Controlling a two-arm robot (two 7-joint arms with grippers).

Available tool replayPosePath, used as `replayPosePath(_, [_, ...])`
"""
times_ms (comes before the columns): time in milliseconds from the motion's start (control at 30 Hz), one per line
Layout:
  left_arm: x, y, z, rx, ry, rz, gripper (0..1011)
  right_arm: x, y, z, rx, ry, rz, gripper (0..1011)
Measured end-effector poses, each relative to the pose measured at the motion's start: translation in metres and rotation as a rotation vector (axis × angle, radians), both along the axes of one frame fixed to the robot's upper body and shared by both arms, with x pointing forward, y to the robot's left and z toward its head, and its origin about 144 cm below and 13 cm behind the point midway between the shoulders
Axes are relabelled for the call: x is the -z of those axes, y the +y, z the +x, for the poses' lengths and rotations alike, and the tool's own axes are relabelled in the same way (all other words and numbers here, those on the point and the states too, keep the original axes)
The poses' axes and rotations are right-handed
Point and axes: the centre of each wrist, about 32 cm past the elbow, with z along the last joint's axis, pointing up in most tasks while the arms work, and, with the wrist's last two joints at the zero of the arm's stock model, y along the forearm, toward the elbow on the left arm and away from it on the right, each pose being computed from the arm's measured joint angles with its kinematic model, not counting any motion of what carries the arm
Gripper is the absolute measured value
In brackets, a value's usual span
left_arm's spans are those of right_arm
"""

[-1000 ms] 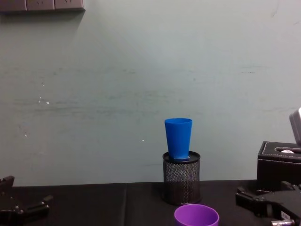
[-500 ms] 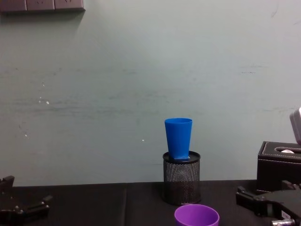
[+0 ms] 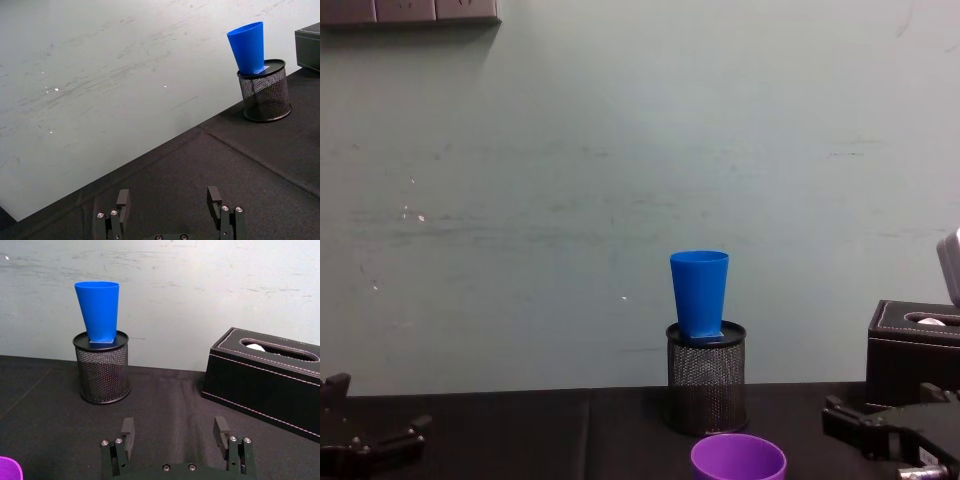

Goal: Pick up one cup with a gripper and tap it against the other cup.

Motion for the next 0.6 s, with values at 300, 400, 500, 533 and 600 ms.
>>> replayPosePath(300, [0.0, 0.0, 0.0, 0.0, 0.0, 0.0, 1011, 0.0, 0.0, 0.0, 0.001, 0.0, 0.0, 1003])
replayPosePath(400, [0.0, 0.0, 0.0, 0.0, 0.0, 0.0, 1011, 0.0, 0.0, 0.0, 0.001, 0.0, 0.0, 1003])
replayPosePath(500, [0.0, 0.0, 0.0, 0.0, 0.0, 0.0, 1012, -0.0001, 0.0, 0.0, 0.001, 0.0, 0.0, 1003])
replayPosePath(533, [0.0, 0.0, 0.0, 0.0, 0.0, 0.0, 1011, -0.0001, 0.0, 0.0, 0.001, 0.0, 0.0, 1003])
replayPosePath(600, [0.0, 0.0, 0.0, 0.0, 0.0, 0.0, 1011, 0.0, 0.0, 0.0, 0.001, 0.0, 0.0, 1003])
